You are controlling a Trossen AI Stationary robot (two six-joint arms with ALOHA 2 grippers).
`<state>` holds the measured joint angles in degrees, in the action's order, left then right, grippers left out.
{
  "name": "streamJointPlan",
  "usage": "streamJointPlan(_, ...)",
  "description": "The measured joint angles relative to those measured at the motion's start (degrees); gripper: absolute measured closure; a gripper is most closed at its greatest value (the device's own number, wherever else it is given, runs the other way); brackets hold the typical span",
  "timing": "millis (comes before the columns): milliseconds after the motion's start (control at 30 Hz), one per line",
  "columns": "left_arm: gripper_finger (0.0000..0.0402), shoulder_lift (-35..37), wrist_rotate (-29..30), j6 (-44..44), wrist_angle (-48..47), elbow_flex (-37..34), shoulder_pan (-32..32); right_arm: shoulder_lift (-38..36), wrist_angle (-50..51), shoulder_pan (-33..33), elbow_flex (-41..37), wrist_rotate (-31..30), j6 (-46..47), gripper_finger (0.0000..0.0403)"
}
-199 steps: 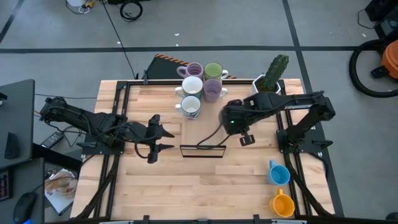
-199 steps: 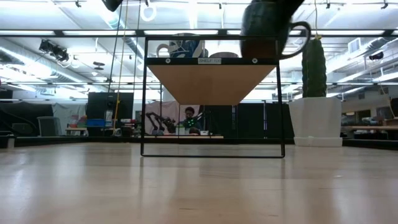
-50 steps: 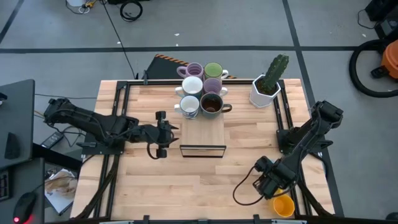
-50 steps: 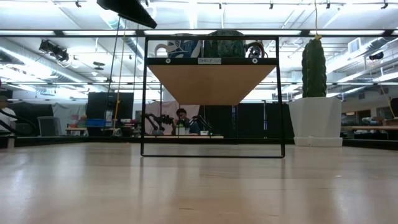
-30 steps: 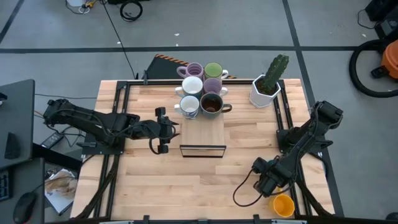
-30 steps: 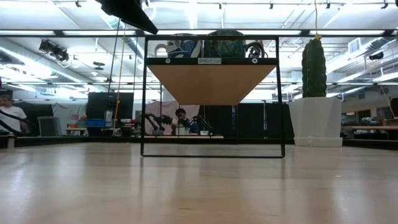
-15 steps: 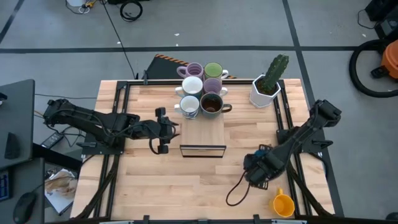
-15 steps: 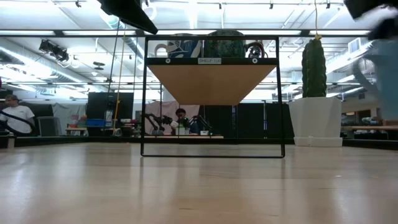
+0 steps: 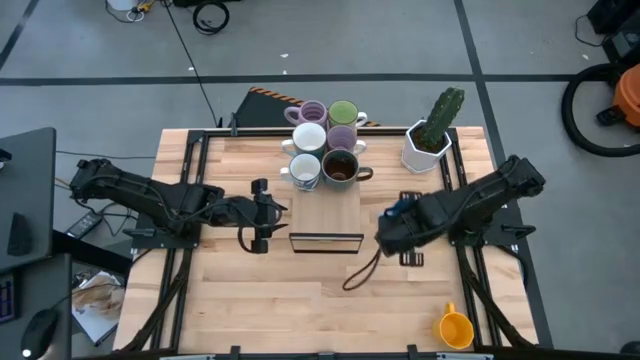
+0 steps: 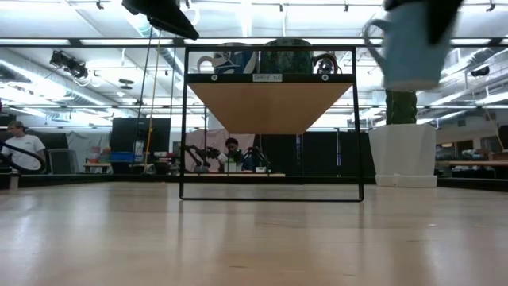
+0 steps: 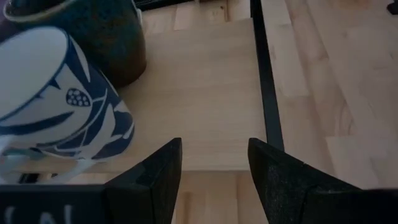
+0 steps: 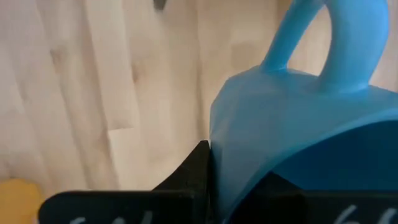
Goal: Place coffee mugs
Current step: Put the blue mug on the shelf
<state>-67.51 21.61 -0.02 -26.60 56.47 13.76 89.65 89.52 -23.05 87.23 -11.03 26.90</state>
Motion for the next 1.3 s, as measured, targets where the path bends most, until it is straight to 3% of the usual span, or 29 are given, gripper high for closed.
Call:
streamJointPlan(233, 0.021, 0.0, -2.0, -4.38, -1.58, 0.0, 0.0, 0.0, -0.88, 3.22, 7.67, -5.64, -13.89, 0.0365)
streamJointPlan(400, 0.021, 0.09, -10.18, -7.88, -1.08, 0.0, 0.68, 0.82, -6.7, 4.62, 12.0, -6.98, -22.4, 0.0365)
streamJointPlan(500, 0.021, 0.63, -11.39, -10.32, -0.18, 0.04, 2.37, 2.78, -8.98, 5.46, 14.5, -6.05, -25.45, 0.0364)
streamJointPlan(867, 0.021, 2.8, -2.34, -14.44, 0.39, 0.09, 6.5, 13.62, -9.04, 9.58, 24.92, -0.74, -31.02, 0.0364)
streamJointPlan(1300, 0.021, 2.32, 6.53, -15.81, 1.29, 0.07, 6.11, 20.43, -8.95, 13.89, 26.43, 4.09, -28.98, 0.0364)
